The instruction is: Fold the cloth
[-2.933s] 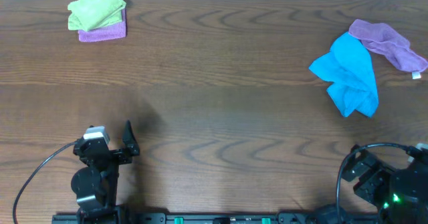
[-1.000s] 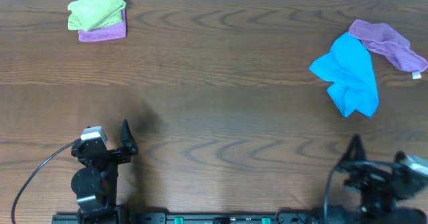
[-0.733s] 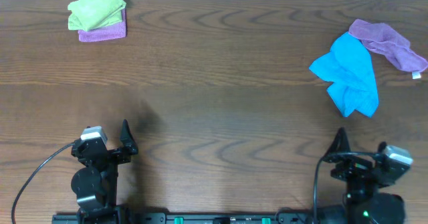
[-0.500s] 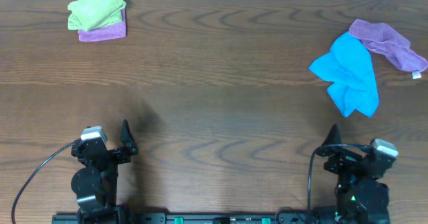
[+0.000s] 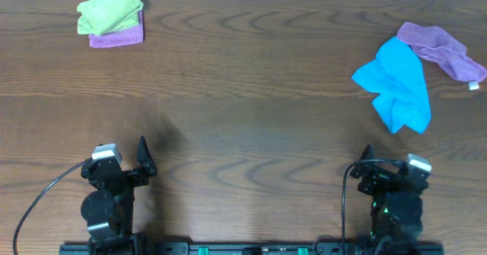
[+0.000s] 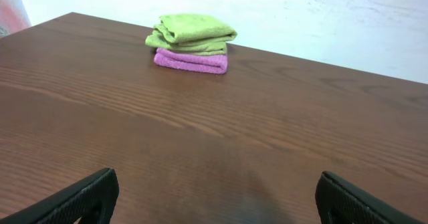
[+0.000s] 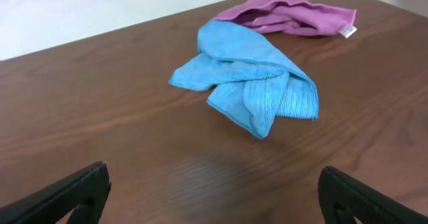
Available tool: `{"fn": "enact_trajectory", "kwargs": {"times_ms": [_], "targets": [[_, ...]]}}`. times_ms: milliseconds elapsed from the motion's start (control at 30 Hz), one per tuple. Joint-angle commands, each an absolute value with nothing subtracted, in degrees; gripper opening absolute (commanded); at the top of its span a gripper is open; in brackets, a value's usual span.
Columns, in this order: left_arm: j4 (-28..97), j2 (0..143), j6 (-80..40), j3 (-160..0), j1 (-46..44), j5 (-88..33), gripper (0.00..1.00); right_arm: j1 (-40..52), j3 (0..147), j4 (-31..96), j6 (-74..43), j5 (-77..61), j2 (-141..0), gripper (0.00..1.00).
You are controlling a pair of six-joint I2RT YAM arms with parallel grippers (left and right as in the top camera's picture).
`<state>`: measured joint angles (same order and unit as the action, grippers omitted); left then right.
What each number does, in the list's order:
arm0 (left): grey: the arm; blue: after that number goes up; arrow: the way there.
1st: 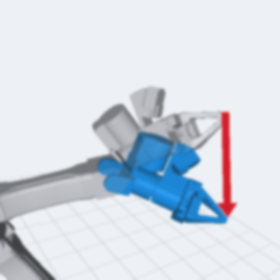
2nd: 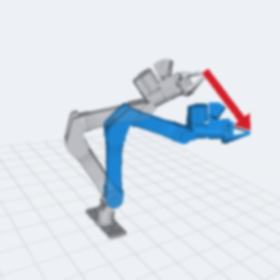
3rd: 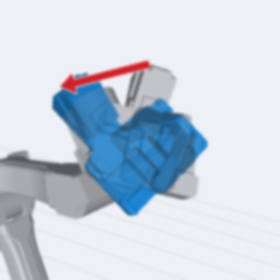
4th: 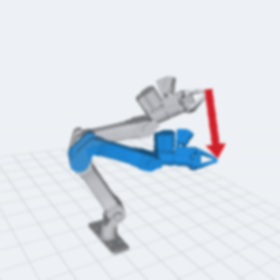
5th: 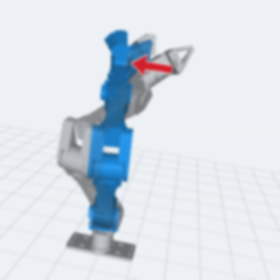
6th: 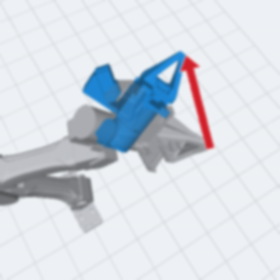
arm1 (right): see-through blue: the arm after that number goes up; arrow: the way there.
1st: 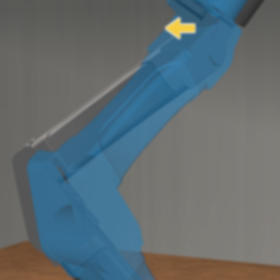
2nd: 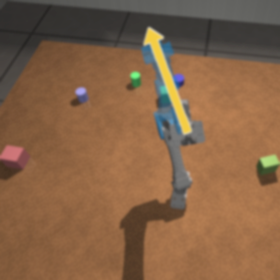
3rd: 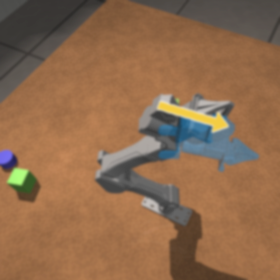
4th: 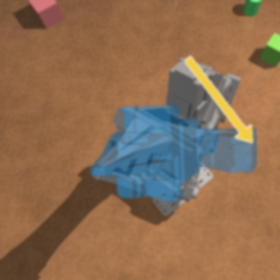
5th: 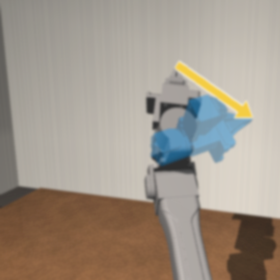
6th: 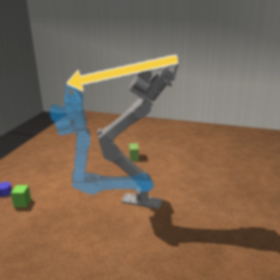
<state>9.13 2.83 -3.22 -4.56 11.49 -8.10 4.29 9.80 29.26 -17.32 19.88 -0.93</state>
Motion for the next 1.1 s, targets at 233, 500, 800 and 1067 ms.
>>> {"fn": "enact_trajectory", "kwargs": {"times_ms": [233,500,800,1067], "targets": [[9.7,2.4,-3.9,-2.8,11.6,-7.3,0.95,3.7,8.1,29.2,-15.1,19.0,-0.3,0.99],[9.7,2.4,-3.9,-2.8,11.6,-7.3,0.95,3.7,8.1,29.1,-15.2,19.0,-0.3,0.99],[9.7,2.4,-3.9,-2.8,11.6,-7.3,0.95,3.7,8.1,29.1,-15.2,19.0,-0.3,0.99],[9.7,2.4,-3.9,-2.8,11.6,-7.3,0.95,3.7,8.1,29.1,-15.2,19.0,-0.3,0.99]]}}
